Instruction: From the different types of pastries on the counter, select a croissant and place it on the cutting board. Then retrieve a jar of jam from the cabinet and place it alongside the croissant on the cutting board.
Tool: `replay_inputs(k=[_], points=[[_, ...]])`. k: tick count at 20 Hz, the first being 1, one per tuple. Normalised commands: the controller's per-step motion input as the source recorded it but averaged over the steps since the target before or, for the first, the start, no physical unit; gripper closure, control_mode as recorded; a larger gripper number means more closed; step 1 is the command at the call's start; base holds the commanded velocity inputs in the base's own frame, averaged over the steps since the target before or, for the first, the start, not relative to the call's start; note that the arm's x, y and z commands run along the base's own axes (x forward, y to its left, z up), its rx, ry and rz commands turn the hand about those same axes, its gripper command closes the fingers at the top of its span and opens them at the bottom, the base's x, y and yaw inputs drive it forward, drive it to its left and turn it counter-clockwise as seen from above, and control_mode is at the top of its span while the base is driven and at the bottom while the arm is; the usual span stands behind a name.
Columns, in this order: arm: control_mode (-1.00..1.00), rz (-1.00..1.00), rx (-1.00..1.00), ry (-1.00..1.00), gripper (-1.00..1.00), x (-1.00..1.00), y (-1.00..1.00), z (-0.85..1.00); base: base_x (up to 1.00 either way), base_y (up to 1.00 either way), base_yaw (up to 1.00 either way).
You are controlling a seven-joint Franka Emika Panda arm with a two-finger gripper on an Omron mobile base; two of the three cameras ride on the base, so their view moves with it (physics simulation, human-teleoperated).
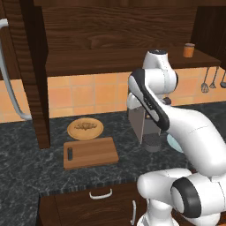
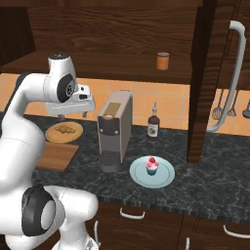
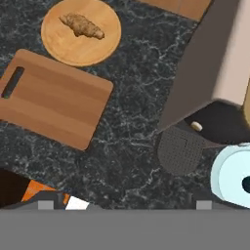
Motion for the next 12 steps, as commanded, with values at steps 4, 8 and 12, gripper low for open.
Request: replay_inputs(k=[4,8,12], points=[[-1.0,0.29,0.05,-0.04,-1.0,0.01,0.13,-0.32,0.0,0.0,0.0],[-1.0,0.04,0.06,-0.25,-1.0,-0.04,0.17,-0.18,0.0,0.0,0.0],[-1.0,0.02,0.0,-0.38,-1.0,-0.01,0.38,-0.09,0.0,0.0,0.0]])
